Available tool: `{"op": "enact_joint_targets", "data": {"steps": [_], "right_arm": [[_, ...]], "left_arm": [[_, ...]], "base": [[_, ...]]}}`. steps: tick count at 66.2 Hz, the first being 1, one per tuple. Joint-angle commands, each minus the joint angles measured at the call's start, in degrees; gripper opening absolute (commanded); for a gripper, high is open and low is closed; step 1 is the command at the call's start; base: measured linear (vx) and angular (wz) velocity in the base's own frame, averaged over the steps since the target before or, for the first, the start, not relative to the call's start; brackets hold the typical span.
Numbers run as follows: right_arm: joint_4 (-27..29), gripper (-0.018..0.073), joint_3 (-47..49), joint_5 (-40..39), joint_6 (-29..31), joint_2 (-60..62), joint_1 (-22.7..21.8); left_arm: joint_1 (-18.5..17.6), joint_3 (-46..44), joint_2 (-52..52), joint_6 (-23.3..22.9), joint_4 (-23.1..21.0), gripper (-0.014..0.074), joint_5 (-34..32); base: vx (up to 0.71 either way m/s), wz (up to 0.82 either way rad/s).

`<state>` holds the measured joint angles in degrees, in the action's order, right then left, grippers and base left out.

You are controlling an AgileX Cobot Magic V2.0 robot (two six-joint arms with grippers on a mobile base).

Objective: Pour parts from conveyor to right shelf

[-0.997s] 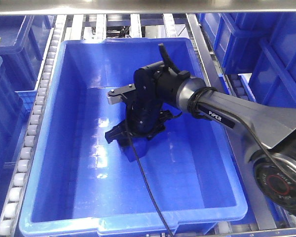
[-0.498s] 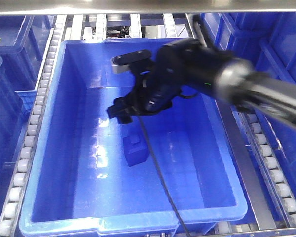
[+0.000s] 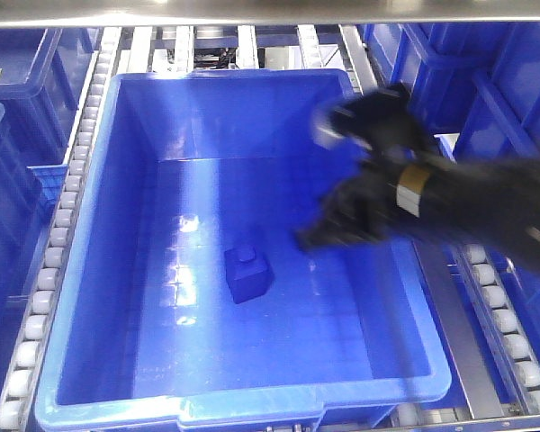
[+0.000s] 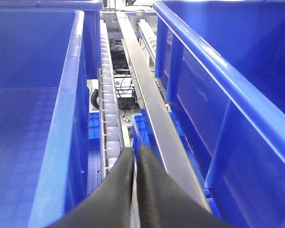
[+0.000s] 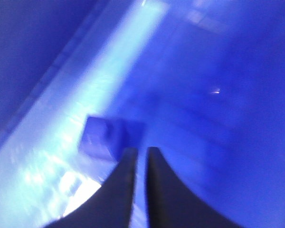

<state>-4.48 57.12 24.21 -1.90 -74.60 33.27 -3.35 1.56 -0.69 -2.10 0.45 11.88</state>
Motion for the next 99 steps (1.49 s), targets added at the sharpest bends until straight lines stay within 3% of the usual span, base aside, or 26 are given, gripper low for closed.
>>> {"op": "enact_joint_targets", "data": {"steps": [1,10,31,49,62,99], "right_arm": [[-3.5,-0.0009,-4.3,-6.4,-0.2,8.2,-0.4],[-4.0,-0.0009,-12.3,-9.3,-0.2,18.0,-0.9],[-3.6,-0.0009,-30.0,-11.2,0.1,43.5,-13.9],[-3.2,-0.0009,-43.0,-12.2,0.5,64.3,-21.4],[-0.2,-0.0008,-45.3,-12.1,0.4,71.6,-22.2],[7.1,-0.0008,-45.8,-12.8,0.4,71.8,-23.1]], "left_arm": [[-0.3,-1.1,-0.7,-0.5,-0.5,-0.0006,-4.2],[-0.3,-1.1,-0.7,-0.5,-0.5,-0.0006,-4.2],[-0.3,-1.1,-0.7,-0.5,-0.5,-0.0006,-4.2],[-0.3,-1.1,-0.7,-0.5,-0.5,-0.0006,-4.2],[-0.3,-1.1,-0.7,-0.5,-0.5,-0.0006,-4.2],[-0.3,-1.1,-0.7,-0.5,-0.5,-0.0006,-4.2]], "base": [[0.00,0.00],[0.00,0.00],[0.00,0.00],[0.00,0.00],[0.00,0.00],[0.00,0.00]]}}
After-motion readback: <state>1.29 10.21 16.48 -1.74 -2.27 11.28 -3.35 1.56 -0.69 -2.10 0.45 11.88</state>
